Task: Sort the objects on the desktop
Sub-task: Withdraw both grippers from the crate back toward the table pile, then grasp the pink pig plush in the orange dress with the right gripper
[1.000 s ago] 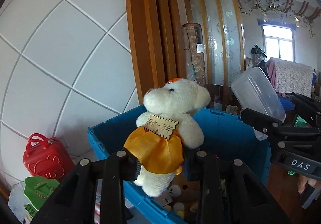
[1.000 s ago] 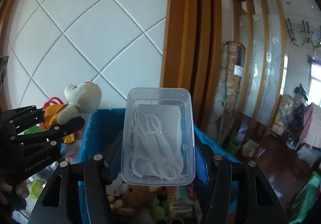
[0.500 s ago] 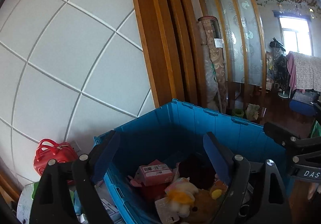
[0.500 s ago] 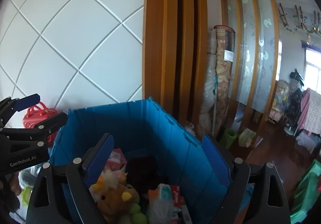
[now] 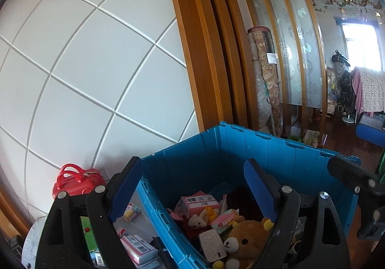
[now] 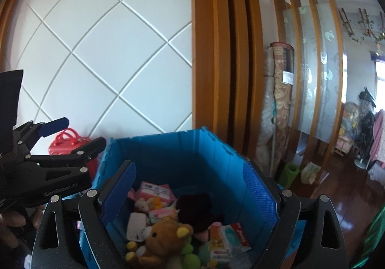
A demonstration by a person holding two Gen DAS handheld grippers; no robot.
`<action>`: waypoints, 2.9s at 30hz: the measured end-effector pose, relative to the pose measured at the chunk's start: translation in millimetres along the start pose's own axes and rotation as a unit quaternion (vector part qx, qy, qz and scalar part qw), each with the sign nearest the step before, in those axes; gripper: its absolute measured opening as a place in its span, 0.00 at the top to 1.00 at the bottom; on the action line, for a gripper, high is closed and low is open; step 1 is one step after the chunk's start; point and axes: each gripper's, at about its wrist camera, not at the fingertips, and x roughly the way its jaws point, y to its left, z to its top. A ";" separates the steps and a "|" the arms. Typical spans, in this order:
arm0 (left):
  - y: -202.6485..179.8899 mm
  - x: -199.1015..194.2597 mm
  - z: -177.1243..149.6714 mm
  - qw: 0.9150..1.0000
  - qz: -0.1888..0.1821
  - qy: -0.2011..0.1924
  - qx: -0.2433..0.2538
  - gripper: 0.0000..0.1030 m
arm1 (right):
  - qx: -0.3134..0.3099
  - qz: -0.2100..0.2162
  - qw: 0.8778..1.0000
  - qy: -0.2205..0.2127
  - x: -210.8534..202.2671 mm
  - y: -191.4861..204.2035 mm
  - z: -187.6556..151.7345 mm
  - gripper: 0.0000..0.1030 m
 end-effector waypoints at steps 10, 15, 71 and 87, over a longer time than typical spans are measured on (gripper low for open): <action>43.5 -26.4 -28.6 0.998 0.057 0.005 -0.025 0.16 | -0.020 0.067 0.998 0.001 -9.2 45.6 -10.9 0.09; 80.3 -38.9 -49.2 0.996 0.079 0.013 -0.045 0.16 | -0.034 0.090 0.995 0.006 -9.9 81.3 -14.9 0.09; 404.6 -91.4 -393.5 0.945 0.252 0.198 -0.068 0.16 | -0.162 0.311 0.910 0.223 133.5 456.2 -204.1 0.08; 432.5 -100.0 -458.2 0.951 0.202 0.229 -0.051 0.16 | -0.201 0.387 0.865 0.250 183.1 601.1 -235.3 0.09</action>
